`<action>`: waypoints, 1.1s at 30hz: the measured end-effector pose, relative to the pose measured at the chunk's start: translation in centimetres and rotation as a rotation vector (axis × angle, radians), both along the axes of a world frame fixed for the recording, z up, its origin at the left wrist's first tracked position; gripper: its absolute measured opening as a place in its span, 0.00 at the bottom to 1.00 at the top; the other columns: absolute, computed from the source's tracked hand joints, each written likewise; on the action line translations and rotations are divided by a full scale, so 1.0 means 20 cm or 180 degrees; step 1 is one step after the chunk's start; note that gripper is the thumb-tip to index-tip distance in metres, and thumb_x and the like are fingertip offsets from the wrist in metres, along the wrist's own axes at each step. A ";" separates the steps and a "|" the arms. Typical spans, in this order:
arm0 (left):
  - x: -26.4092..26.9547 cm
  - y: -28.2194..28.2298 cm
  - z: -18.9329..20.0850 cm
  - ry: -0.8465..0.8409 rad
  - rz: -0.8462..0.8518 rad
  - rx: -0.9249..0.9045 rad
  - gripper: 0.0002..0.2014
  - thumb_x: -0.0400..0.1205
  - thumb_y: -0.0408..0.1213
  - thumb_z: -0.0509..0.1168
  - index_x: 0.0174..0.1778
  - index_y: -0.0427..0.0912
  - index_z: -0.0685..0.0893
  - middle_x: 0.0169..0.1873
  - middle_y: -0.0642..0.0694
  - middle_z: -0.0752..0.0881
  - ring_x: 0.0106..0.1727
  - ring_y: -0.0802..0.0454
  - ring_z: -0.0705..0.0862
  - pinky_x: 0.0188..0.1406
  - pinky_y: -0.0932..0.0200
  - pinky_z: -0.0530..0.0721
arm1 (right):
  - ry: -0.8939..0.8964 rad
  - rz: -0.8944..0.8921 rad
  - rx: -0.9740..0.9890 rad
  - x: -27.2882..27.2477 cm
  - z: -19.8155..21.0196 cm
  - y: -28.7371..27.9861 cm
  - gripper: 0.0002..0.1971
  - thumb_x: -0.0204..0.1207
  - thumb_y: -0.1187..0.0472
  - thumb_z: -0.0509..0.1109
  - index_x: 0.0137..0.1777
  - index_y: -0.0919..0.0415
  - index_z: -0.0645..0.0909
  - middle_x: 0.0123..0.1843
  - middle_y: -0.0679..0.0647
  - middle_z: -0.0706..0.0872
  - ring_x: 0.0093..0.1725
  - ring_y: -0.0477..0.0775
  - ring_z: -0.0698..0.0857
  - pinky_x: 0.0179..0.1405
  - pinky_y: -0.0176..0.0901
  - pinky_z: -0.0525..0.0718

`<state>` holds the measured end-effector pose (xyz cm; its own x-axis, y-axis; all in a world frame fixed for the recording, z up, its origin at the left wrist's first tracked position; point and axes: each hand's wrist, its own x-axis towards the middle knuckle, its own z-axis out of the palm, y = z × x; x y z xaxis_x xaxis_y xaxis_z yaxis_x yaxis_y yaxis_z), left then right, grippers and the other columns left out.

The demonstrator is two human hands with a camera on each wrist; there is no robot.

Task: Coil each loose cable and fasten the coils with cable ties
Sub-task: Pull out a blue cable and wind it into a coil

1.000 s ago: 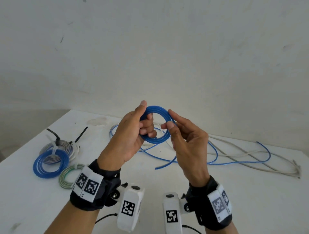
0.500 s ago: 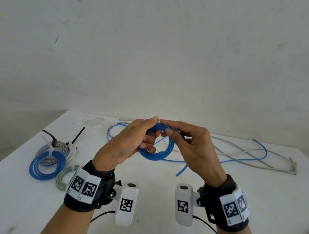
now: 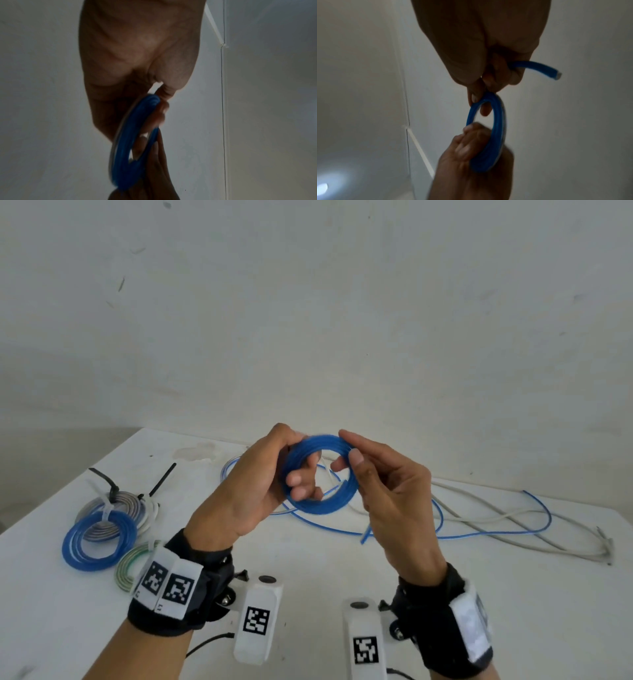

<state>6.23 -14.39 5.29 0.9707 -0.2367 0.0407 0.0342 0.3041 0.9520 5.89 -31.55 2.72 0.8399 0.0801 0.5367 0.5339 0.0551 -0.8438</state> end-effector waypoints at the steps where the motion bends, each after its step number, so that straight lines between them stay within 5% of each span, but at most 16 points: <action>1: 0.00 0.01 0.00 0.0030 -0.0098 0.0215 0.21 0.88 0.41 0.49 0.33 0.37 0.77 0.19 0.47 0.64 0.21 0.48 0.66 0.37 0.52 0.84 | -0.0055 -0.0077 -0.0251 0.01 0.00 -0.02 0.14 0.86 0.67 0.67 0.62 0.51 0.89 0.41 0.56 0.92 0.37 0.46 0.86 0.38 0.41 0.80; 4: -0.01 0.01 -0.01 0.0007 -0.0167 0.0791 0.24 0.90 0.50 0.54 0.34 0.38 0.77 0.21 0.48 0.61 0.22 0.50 0.63 0.37 0.55 0.84 | -0.0089 -0.0077 -0.0893 0.01 0.00 -0.05 0.14 0.86 0.65 0.68 0.61 0.46 0.90 0.41 0.52 0.92 0.44 0.63 0.87 0.47 0.64 0.83; 6: -0.02 -0.01 -0.02 -0.0148 -0.0139 0.0937 0.24 0.88 0.54 0.57 0.32 0.40 0.74 0.24 0.48 0.57 0.26 0.49 0.57 0.32 0.58 0.80 | -0.0076 0.0035 -0.0955 0.00 0.01 -0.06 0.13 0.86 0.63 0.69 0.63 0.47 0.90 0.41 0.51 0.92 0.41 0.60 0.87 0.43 0.61 0.82; 9: -0.02 -0.02 -0.01 -0.0221 0.0031 0.0660 0.24 0.88 0.52 0.59 0.30 0.42 0.71 0.26 0.46 0.54 0.27 0.48 0.53 0.26 0.60 0.71 | 0.0057 0.0081 -0.0445 -0.01 0.03 -0.04 0.11 0.82 0.57 0.71 0.62 0.52 0.87 0.41 0.54 0.94 0.30 0.48 0.79 0.32 0.42 0.75; 13: 0.00 -0.02 0.01 -0.0136 0.0412 0.0027 0.24 0.89 0.48 0.58 0.27 0.43 0.70 0.22 0.51 0.55 0.23 0.53 0.54 0.23 0.61 0.67 | 0.0056 -0.0127 -0.0009 -0.02 0.00 0.03 0.07 0.83 0.58 0.71 0.58 0.55 0.87 0.44 0.54 0.95 0.29 0.41 0.80 0.33 0.35 0.74; 20: -0.02 -0.06 0.02 -0.0081 0.0644 -0.0554 0.23 0.90 0.47 0.57 0.28 0.43 0.68 0.24 0.49 0.53 0.22 0.54 0.56 0.24 0.61 0.67 | -0.0034 -0.0486 -0.0065 -0.06 -0.01 0.10 0.14 0.83 0.56 0.72 0.67 0.42 0.86 0.46 0.49 0.94 0.35 0.54 0.79 0.37 0.50 0.80; 25: -0.02 -0.01 0.02 0.0111 0.0112 0.0441 0.23 0.89 0.43 0.50 0.29 0.39 0.76 0.19 0.48 0.60 0.21 0.49 0.61 0.37 0.52 0.81 | -0.0104 -0.0175 -0.0642 -0.01 0.02 -0.02 0.16 0.85 0.65 0.70 0.64 0.43 0.87 0.39 0.51 0.92 0.42 0.56 0.88 0.44 0.57 0.82; 30: -0.03 -0.02 0.00 -0.0222 -0.0021 0.1437 0.27 0.91 0.53 0.52 0.30 0.39 0.74 0.18 0.53 0.66 0.21 0.52 0.62 0.38 0.53 0.82 | -0.0169 0.0110 -0.1200 0.01 0.00 -0.05 0.18 0.87 0.66 0.68 0.67 0.44 0.87 0.44 0.49 0.92 0.46 0.57 0.89 0.48 0.67 0.84; 33: -0.03 -0.01 0.00 -0.0329 0.0044 0.1146 0.27 0.89 0.52 0.55 0.25 0.43 0.76 0.20 0.53 0.68 0.22 0.54 0.63 0.36 0.54 0.79 | -0.0151 0.0166 -0.1235 0.00 0.02 -0.06 0.18 0.88 0.65 0.65 0.69 0.44 0.85 0.50 0.47 0.93 0.51 0.54 0.90 0.44 0.53 0.85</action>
<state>5.71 -14.69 5.30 0.9690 -0.2407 0.0552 -0.0694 -0.0512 0.9963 5.85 -32.67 3.07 0.8045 0.3265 0.4962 0.5776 -0.2351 -0.7817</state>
